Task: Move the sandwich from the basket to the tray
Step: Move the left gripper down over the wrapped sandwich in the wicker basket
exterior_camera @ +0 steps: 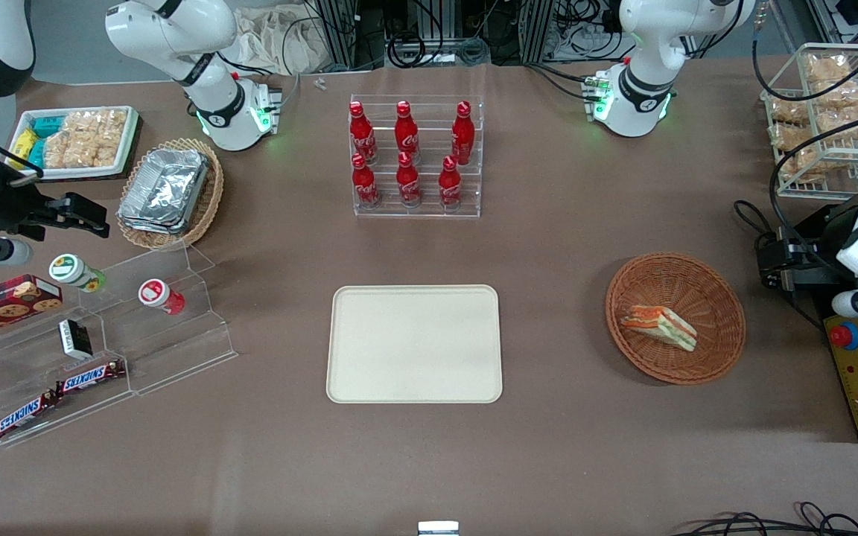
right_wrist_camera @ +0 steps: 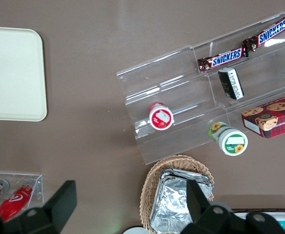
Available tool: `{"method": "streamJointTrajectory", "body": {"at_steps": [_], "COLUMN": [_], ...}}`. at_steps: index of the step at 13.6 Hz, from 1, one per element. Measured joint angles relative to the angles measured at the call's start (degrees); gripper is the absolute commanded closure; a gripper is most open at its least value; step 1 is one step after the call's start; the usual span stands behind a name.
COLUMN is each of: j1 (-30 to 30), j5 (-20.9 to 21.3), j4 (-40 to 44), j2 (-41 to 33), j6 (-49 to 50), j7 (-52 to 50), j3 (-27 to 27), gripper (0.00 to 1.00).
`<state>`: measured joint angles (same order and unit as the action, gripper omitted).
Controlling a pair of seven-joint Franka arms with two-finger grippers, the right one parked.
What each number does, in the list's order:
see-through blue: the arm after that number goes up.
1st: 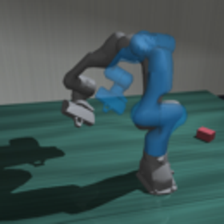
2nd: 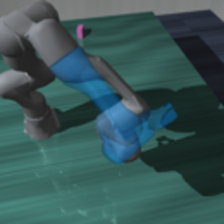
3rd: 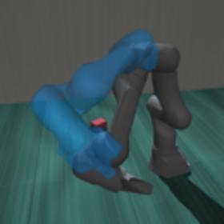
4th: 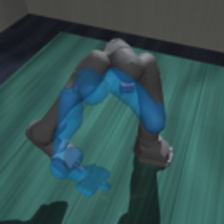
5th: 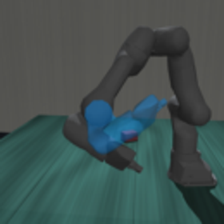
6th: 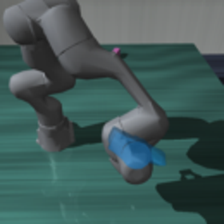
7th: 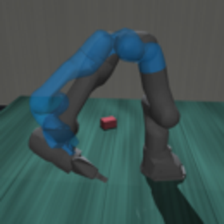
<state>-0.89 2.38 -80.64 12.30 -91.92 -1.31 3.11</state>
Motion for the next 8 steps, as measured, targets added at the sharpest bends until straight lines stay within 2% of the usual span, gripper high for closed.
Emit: {"method": "streamJointTrajectory", "body": {"at_steps": [5, 8], "j1": [0.3, 0.5], "j5": [0.0, 0.0], "j4": [-0.3, -4.0], "j2": [0.6, 1.2], "j6": [0.0, -0.2], "j7": [-0.6, -6.6], "j3": [0.2, 0.4], "gripper": [0.01, 0.01]}}
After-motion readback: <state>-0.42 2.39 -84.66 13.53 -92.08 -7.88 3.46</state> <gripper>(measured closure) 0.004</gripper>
